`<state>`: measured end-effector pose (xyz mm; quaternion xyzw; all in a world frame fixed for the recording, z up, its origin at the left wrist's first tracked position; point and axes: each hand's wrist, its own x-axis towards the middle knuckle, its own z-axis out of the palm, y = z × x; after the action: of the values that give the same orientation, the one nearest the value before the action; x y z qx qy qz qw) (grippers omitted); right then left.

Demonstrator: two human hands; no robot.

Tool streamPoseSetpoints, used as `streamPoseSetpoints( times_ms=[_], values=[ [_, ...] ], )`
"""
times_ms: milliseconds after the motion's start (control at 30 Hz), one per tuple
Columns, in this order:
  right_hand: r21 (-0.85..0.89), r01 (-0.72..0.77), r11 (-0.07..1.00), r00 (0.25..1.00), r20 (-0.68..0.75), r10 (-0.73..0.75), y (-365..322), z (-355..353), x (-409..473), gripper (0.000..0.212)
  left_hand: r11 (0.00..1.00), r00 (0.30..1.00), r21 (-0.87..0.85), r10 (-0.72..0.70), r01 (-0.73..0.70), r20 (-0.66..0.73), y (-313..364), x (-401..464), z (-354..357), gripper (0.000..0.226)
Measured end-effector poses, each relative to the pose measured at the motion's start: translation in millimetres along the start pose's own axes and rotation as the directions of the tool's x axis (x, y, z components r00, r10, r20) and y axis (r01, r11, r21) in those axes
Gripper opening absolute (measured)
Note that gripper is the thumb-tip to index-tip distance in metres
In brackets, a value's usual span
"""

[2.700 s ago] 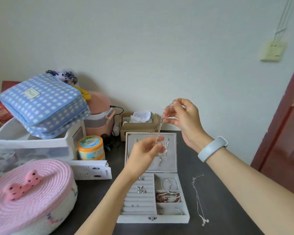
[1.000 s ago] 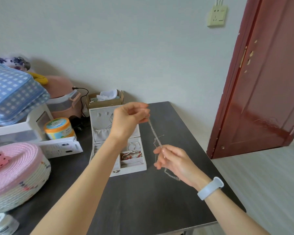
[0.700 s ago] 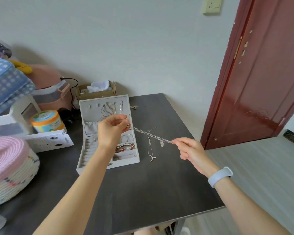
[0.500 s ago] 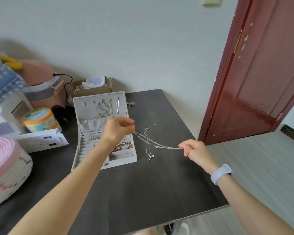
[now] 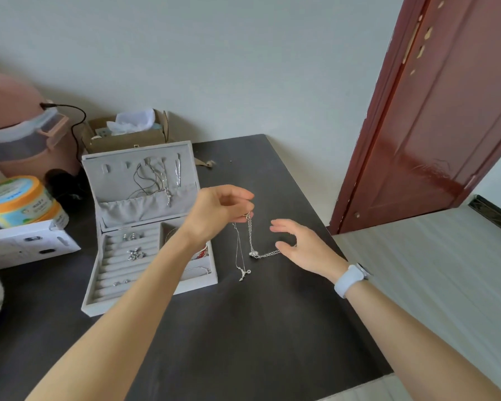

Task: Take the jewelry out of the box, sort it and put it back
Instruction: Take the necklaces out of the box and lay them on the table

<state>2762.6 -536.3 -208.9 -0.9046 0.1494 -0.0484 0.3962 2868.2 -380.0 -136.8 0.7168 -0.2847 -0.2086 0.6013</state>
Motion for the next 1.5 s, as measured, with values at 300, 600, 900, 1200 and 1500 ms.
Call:
streamPoseSetpoints(
  times_ms=[300,600,900,1200,1500],
  values=[
    [0.142,0.101,0.985,0.994,0.013,-0.104,-14.4,28.5,5.8,0.020,0.988,0.979,-0.147,0.008,-0.039,-0.204,-0.5,3.5,-1.6,0.015],
    [-0.068,-0.048,0.996,0.974,0.219,0.062,-9.1,-15.4,-11.4,0.020,0.975,0.938,0.161,-0.093,0.155,-0.335,-64.3,8.4,15.4,0.012],
    [-0.104,-0.063,0.993,0.994,0.080,0.072,-6.8,-33.7,31.4,0.014,0.623,0.942,0.757,0.334,-0.198,-0.028,-72.0,-30.2,43.0,0.022],
    [0.109,-0.154,0.982,0.983,-0.088,0.164,-0.4,-29.3,92.4,0.013,0.377,0.857,0.771,0.270,-0.513,0.438,-95.4,-41.5,49.6,0.038],
    [0.245,-0.206,0.947,0.960,-0.137,0.245,2.7,-7.1,153.7,0.020,0.322,0.825,0.776,0.380,-0.543,0.419,-108.3,-46.2,44.8,0.036]
  ],
)
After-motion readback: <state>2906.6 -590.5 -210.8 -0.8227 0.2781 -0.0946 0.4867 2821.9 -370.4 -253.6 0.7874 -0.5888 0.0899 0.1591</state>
